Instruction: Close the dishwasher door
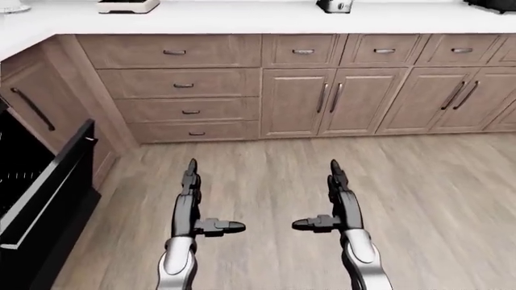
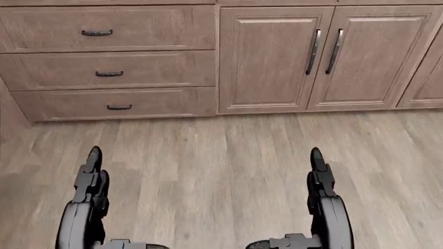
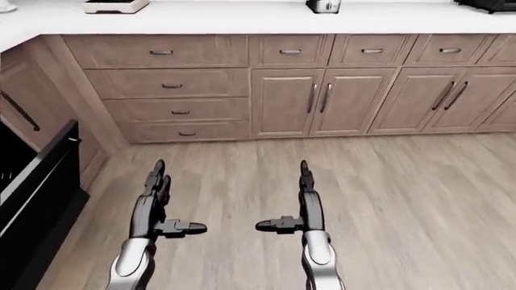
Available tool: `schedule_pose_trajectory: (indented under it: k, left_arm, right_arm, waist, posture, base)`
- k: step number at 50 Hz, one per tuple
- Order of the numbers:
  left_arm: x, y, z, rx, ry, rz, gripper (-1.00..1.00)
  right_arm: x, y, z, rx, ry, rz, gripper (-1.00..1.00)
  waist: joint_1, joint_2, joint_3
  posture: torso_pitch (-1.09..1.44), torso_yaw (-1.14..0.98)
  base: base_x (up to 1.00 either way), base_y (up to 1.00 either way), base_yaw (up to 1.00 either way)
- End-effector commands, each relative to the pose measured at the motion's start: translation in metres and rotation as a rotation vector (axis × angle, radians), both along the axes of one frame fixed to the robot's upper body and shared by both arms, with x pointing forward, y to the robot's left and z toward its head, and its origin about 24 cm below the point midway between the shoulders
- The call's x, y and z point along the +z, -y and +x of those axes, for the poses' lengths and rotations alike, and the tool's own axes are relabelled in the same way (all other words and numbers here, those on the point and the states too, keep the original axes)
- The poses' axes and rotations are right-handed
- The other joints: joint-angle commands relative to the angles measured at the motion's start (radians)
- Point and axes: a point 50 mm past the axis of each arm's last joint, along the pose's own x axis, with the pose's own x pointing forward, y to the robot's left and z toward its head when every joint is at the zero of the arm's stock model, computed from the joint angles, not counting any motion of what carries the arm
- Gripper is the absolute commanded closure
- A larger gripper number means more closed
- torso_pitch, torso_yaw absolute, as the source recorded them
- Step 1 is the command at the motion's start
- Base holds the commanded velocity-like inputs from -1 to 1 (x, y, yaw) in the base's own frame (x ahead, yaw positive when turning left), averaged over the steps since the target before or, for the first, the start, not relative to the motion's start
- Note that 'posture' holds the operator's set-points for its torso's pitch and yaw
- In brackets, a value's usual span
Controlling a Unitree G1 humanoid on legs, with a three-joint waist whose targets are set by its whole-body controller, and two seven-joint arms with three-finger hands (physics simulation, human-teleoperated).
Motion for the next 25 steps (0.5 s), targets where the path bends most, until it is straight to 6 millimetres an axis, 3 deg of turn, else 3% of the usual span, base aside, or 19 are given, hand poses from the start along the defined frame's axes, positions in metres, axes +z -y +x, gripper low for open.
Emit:
schedule_pose_trajectory:
  k: [1, 2, 3, 15, 16, 18, 20, 22, 25]
  left_arm:
    - [0.0111, 0.0002, 0.0025, 0.000, 0.061, 0.000, -1.00]
    - [0.0109, 0.0003, 0.0023, 0.000, 0.060, 0.000, -1.00]
    - [0.0108, 0.0004, 0.0023, -0.001, 0.060, 0.000, -1.00]
    - [0.0102, 0.0019, 0.0024, -0.004, 0.057, 0.001, -1.00]
    - [0.0102, 0.0019, 0.0025, -0.003, 0.057, 0.001, -1.00]
    - [0.0107, 0.0017, 0.0025, -0.003, 0.058, 0.001, -1.00]
    - [0.0113, 0.0014, 0.0024, -0.002, 0.059, 0.000, -1.00]
    - [0.0116, 0.0012, 0.0023, -0.002, 0.059, -0.001, -1.00]
    - [0.0122, 0.0010, 0.0019, -0.002, 0.061, -0.001, -1.00]
  right_arm:
    - [0.0115, -0.0015, 0.0040, 0.012, 0.065, -0.004, -1.00]
    - [0.0118, -0.0016, 0.0039, 0.014, 0.066, -0.003, -1.00]
    - [0.0117, -0.0019, 0.0037, 0.016, 0.066, -0.004, -1.00]
    - [0.0089, -0.0023, 0.0058, 0.012, 0.052, -0.012, -1.00]
    - [0.0091, -0.0022, 0.0058, 0.012, 0.051, -0.011, -1.00]
    - [0.0094, -0.0019, 0.0056, 0.011, 0.052, -0.011, -1.00]
    - [0.0096, -0.0016, 0.0053, 0.010, 0.052, -0.010, -1.00]
    - [0.0098, -0.0012, 0.0051, 0.009, 0.052, -0.009, -1.00]
    - [0.0104, -0.0014, 0.0045, 0.010, 0.053, -0.007, -1.00]
  waist:
    - [0.002, -0.014, -0.015]
    - [0.003, -0.045, -0.024]
    - [-0.002, -0.005, -0.009]
    - [-0.019, 0.016, -0.040]
    - [-0.021, 0.019, -0.058]
    - [-0.025, 0.027, -0.039]
    - [-0.027, 0.036, -0.038]
    - [-0.022, 0.073, -0.033]
    - [-0.023, 0.067, -0.029]
  posture:
    - [0.00, 0.00]
    - [0.00, 0.00]
    - [0.00, 0.00]
    - [0.00, 0.00]
    - [0.00, 0.00]
    - [0.00, 0.00]
    - [0.00, 0.00]
    - [0.00, 0.00]
    - [0.00, 0.00]
  base:
    - [0.00, 0.00, 0.00]
    - [0.00, 0.00, 0.00]
    - [0.00, 0.00, 0.00]
    - [0.00, 0.01, 0.00]
    - [0.00, 0.05, 0.00]
    - [0.00, 0.10, 0.00]
    - [0.00, 0.14, 0.00]
    - [0.00, 0.14, 0.00]
    - [0.00, 0.14, 0.00]
